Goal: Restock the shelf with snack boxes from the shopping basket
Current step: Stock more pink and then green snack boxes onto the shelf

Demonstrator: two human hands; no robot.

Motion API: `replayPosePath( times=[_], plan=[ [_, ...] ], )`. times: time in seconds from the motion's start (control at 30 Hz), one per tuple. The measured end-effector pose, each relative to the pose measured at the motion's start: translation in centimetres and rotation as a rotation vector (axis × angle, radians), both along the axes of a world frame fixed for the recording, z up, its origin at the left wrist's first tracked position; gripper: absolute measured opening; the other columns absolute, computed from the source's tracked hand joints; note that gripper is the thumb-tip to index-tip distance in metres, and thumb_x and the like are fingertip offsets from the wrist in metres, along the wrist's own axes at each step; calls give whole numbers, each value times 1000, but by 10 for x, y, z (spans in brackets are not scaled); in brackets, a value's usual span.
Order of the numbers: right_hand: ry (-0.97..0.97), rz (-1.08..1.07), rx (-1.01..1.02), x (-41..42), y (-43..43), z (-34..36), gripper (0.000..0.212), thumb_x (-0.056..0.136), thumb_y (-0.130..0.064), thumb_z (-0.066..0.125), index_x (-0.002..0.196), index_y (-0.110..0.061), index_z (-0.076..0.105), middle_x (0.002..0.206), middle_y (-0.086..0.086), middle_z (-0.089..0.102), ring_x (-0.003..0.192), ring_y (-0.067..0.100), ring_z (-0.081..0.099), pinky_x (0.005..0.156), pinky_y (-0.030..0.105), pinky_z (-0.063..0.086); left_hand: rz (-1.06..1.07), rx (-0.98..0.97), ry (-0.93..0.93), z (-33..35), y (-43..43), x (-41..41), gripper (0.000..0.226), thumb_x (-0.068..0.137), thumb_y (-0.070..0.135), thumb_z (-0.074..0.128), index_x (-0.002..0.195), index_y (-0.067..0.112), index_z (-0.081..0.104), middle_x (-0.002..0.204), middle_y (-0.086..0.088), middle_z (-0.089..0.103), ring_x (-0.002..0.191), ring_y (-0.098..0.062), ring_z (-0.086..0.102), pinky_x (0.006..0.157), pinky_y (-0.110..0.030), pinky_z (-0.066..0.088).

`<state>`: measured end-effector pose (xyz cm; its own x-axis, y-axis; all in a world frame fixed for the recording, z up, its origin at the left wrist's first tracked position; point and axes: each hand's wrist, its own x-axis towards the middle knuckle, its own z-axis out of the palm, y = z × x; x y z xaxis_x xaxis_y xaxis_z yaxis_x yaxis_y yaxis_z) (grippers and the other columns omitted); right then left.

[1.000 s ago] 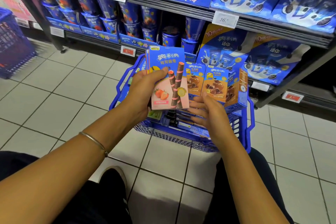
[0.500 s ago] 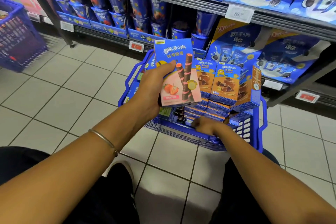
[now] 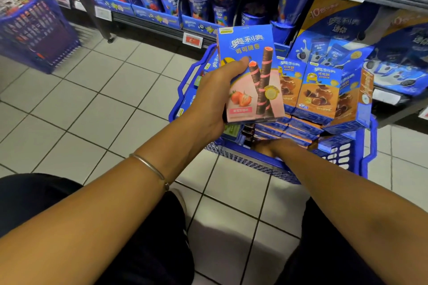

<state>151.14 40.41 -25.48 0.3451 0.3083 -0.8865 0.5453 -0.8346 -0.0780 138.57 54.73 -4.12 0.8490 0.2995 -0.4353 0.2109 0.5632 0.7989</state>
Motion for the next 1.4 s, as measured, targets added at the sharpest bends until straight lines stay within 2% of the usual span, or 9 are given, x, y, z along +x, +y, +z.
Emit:
replayPosePath(
  times=[0.2, 0.27, 0.37, 0.5, 0.73, 0.9, 1.1, 1.23, 1.4],
  plan=[
    [-46, 159, 152, 0, -8, 20, 32, 103, -25, 45, 129, -25, 63, 137, 6, 59, 116, 27, 54, 101, 45, 48, 22, 17, -4, 0, 0, 5, 18, 100, 26, 65, 110, 11, 69, 118, -23, 72, 106, -43, 69, 100, -61, 55],
    [-65, 124, 304, -2, -19, 34, 32, 101, -20, 52, 124, -31, 70, 138, 0, 60, 123, 26, 50, 105, 41, 45, 30, 24, -3, -1, -1, 7, 20, 100, 26, 65, 112, 11, 69, 129, -27, 69, 118, -49, 67, 102, -65, 53],
    [-127, -33, 575, -9, -44, 55, 27, 93, -14, 69, 111, -32, 78, 139, -2, 60, 130, 25, 50, 111, 41, 41, 23, 28, 2, -1, -2, 9, 17, 100, 27, 66, 107, 12, 70, 124, -24, 72, 114, -48, 69, 101, -62, 55],
    [-242, -323, 1009, -29, -74, 84, 35, 86, 9, 70, 89, -26, 77, 109, 0, 65, 108, 23, 61, 93, 40, 51, 12, 21, -3, 0, -4, 9, 15, 99, 28, 67, 104, 14, 72, 108, -14, 75, 97, -35, 73, 92, -54, 60],
    [-421, -775, 1518, -41, -87, 130, 25, 98, 4, 56, 95, -18, 68, 101, -7, 67, 93, 1, 66, 77, 13, 51, 35, 36, -3, -2, -6, 6, 14, 100, 30, 66, 102, 16, 71, 100, -9, 78, 84, -28, 77, 77, -43, 65],
    [-379, -1052, 1663, -34, -92, 165, 25, 100, -2, 53, 115, -17, 66, 96, -25, 69, 86, -4, 66, 69, 13, 50, 50, 31, 7, -4, -7, 1, 20, 103, 36, 61, 105, 18, 68, 104, -11, 79, 83, -28, 78, 69, -40, 65],
    [37, -1404, 1923, -32, -90, 212, 37, 101, -6, 54, 136, -19, 60, 122, 15, 64, 86, 20, 71, 79, 32, 59, 53, 123, 23, -4, -14, -5, 35, 105, 40, 59, 80, 25, 80, 102, -11, 81, 84, -28, 78, 81, -47, 64],
    [135, -1441, 1894, -38, -75, 226, 38, 102, -11, 54, 138, -3, 55, 127, 16, 68, 94, 21, 74, 81, 35, 59, 37, 183, 82, -3, -21, -6, 39, 103, 50, 59, 85, 23, 80, 105, -12, 81, 100, -37, 77, 91, -56, 62],
    [141, -1440, 1728, -58, -43, 224, 27, 101, -14, 58, 127, -9, 64, 113, 14, 75, 95, 27, 73, 84, 45, 60, 12, 247, 149, 0, -30, -5, 59, 95, 76, 48, 99, 26, 79, 105, -10, 81, 95, -35, 79, 89, -61, 61]
  ],
)
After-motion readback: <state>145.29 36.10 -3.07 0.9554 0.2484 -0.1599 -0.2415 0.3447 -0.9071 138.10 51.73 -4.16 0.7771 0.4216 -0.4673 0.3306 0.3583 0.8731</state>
